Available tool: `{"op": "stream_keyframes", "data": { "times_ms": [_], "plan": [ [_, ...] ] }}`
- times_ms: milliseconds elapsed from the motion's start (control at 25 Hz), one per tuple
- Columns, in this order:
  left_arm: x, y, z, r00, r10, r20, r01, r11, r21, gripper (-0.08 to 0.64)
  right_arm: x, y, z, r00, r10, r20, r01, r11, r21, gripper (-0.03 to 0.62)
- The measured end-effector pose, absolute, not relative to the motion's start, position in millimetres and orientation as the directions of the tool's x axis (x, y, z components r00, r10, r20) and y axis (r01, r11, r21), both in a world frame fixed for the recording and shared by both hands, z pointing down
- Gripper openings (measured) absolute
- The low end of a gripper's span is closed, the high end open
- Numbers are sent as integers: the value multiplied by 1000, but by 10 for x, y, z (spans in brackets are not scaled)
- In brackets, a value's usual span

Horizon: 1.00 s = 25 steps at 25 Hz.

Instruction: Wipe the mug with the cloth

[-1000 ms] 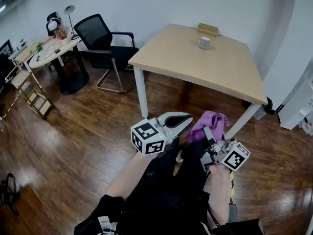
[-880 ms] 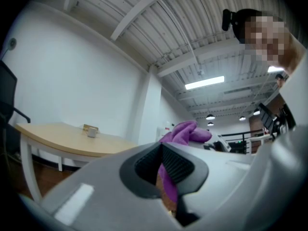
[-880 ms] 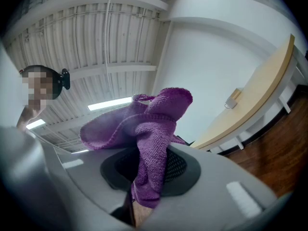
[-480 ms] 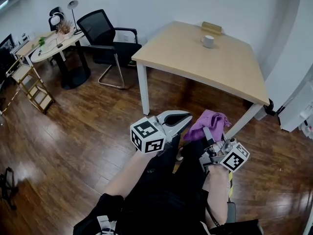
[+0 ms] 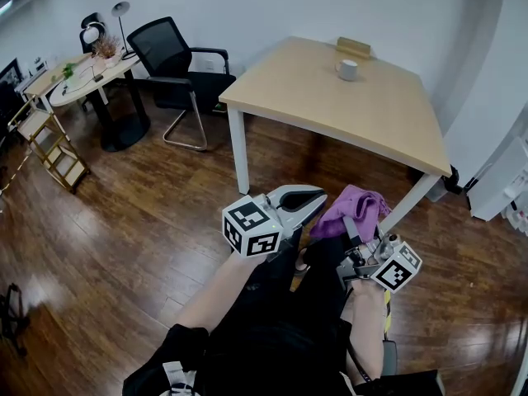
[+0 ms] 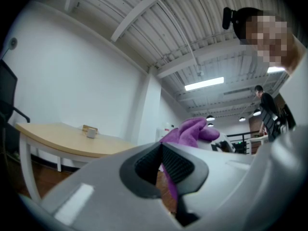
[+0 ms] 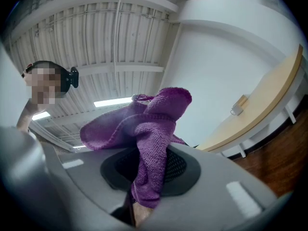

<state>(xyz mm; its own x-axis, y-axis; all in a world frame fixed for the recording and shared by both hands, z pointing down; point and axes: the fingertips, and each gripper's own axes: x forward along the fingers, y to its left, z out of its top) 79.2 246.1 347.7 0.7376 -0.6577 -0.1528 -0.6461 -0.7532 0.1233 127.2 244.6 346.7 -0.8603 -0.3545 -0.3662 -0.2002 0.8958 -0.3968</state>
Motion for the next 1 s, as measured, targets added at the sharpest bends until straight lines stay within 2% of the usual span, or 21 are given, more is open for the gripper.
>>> {"op": "stream_keyframes", "data": {
  "times_ms": [1000],
  "plan": [
    [825, 2486, 3499, 743, -652, -148, -640, -758, 126, 20, 1295, 2475, 3476, -860, -355, -367, -199, 895, -399, 81]
  ]
}}
